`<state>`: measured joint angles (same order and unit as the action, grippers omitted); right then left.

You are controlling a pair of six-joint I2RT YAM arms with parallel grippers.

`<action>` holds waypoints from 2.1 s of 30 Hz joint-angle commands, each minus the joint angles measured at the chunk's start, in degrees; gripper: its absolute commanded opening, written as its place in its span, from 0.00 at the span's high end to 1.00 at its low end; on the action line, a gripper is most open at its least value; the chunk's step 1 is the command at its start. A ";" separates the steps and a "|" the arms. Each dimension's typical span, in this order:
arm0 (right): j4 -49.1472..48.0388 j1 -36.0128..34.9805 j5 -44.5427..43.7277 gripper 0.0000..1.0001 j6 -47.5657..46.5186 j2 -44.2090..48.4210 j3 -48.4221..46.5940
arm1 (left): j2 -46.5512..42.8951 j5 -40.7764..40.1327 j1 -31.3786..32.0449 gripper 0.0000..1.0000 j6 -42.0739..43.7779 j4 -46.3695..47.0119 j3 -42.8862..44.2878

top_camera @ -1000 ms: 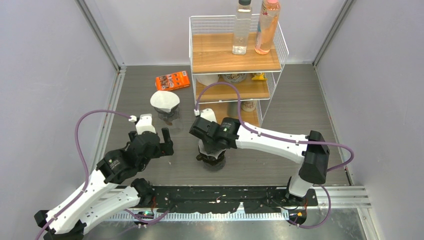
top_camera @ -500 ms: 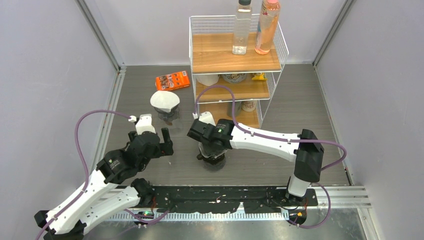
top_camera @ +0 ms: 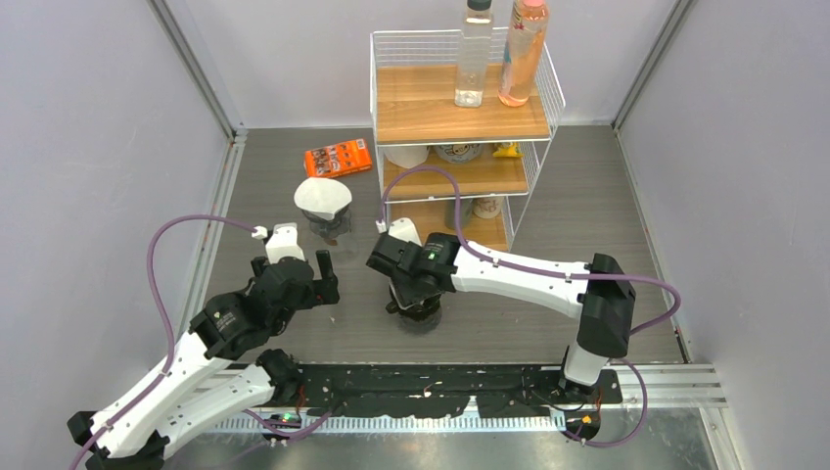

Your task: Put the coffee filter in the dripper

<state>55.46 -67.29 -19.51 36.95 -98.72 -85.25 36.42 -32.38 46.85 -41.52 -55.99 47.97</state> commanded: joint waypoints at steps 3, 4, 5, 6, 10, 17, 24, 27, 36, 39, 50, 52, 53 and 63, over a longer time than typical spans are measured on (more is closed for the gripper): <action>-0.74 0.23 -0.05 0.43 -0.27 1.19 -0.20 | -0.23 -1.90 -0.26 0.01 0.25 1.51 0.16; -0.74 0.23 0.16 0.38 -0.29 1.30 -0.18 | -0.28 -1.90 -0.22 0.01 0.21 1.56 0.11; -0.72 0.23 0.17 0.36 -0.21 1.41 -0.18 | -0.23 -1.90 -0.26 0.00 0.21 1.51 0.13; -0.71 0.23 0.19 0.33 -0.19 1.42 -0.11 | -0.19 -1.90 -0.27 0.00 0.21 1.44 0.14; -0.64 0.23 0.29 0.29 -0.15 1.55 0.04 | -0.20 -1.98 -0.27 0.00 0.20 1.34 0.19; -0.63 0.23 0.66 0.38 -0.18 1.66 0.13 | -0.22 -1.96 -0.27 0.00 0.12 1.19 0.11; -0.66 0.23 0.60 0.51 -0.45 1.49 -0.17 | -0.35 -1.81 -0.27 0.01 0.04 1.20 0.02; -0.76 0.24 0.85 0.53 -0.56 0.68 -0.19 | -0.37 -1.65 -0.27 0.00 0.03 1.23 -0.06; -0.93 0.36 1.46 0.53 -0.98 -0.77 -0.14 | -0.24 -1.41 -0.27 0.00 0.03 1.33 -0.24; -0.78 0.40 1.38 0.54 -1.08 -0.65 -0.30 | -0.28 -1.37 -0.27 0.00 0.01 1.34 -0.12; 2.61 0.49 -3.11 0.53 -3.89 3.21 -7.28 | -0.23 0.03 -0.27 0.00 0.26 1.69 0.29; 2.69 0.53 -3.08 0.51 -4.46 3.88 -8.44 | -0.31 0.23 -0.27 0.01 0.34 1.68 0.34; 2.69 0.50 -2.99 0.51 -4.62 4.23 -8.70 | -0.34 0.34 -0.22 0.00 0.51 1.64 0.41; 4.56 0.50 -7.21 0.42 -4.88 9.09 -11.44 | -0.61 0.24 -0.27 0.00 0.56 1.22 0.95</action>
<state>58.83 -66.89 -22.04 32.64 -94.83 -93.67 36.40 -31.79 46.85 -41.50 -56.01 47.79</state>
